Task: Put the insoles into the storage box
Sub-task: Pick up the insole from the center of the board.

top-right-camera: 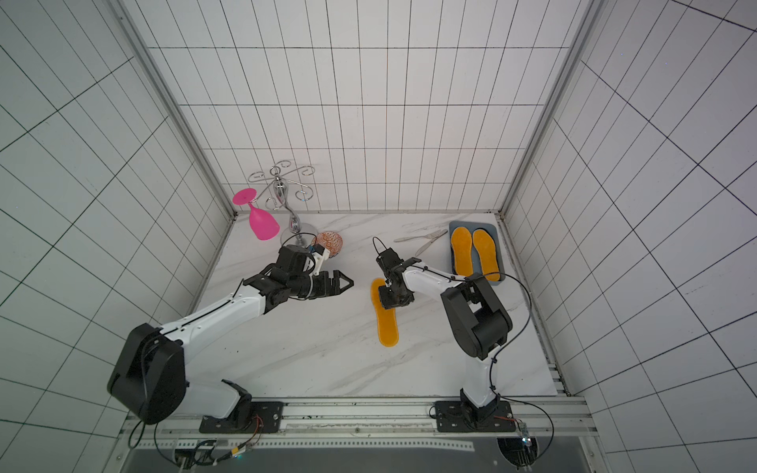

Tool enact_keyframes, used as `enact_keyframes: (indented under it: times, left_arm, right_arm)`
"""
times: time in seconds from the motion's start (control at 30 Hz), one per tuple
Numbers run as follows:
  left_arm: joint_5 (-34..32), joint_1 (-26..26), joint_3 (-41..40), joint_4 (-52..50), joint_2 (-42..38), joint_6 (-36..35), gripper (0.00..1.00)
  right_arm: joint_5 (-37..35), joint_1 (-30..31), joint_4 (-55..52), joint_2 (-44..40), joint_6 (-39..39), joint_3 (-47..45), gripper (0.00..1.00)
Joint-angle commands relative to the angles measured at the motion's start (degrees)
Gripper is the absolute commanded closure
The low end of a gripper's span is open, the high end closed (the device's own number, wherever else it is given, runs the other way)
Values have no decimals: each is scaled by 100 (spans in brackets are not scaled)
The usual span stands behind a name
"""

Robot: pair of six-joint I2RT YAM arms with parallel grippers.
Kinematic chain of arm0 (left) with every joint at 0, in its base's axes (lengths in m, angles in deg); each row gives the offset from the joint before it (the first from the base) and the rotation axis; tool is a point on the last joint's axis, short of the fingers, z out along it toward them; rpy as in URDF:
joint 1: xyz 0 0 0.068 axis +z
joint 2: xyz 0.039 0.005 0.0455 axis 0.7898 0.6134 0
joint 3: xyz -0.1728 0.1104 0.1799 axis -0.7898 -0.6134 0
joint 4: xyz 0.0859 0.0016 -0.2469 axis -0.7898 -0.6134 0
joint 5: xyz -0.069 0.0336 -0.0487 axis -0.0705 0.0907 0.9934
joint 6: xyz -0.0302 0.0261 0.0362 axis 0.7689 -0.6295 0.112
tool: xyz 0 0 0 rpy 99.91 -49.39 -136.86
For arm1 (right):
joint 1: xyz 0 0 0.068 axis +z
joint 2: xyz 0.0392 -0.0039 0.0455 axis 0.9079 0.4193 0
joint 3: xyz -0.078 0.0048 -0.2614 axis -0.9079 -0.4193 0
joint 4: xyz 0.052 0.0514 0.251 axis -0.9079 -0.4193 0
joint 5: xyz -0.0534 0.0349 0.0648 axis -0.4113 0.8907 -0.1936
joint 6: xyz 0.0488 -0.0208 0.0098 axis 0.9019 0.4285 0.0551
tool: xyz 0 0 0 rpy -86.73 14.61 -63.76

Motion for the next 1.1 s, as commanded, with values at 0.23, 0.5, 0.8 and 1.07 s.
enact_keyframes:
  times: [0.23, 0.5, 0.8, 1.07]
  left_arm:
    - [94, 4, -166, 247, -113, 106, 1]
    - [75, -38, -228, 286, -127, 158, 1]
    - [100, -122, -219, 488, -88, 349, 1]
    - [307, -212, -422, 1862, 53, 1389, 5]
  right_arm:
    - [-242, -64, 62, 553, 51, -75, 64]
    - [-442, -65, 157, 573, -16, -310, 94]
    - [31, -166, 376, -431, 378, -102, 100]
    - [629, -367, 406, -1335, 1058, 184, 100]
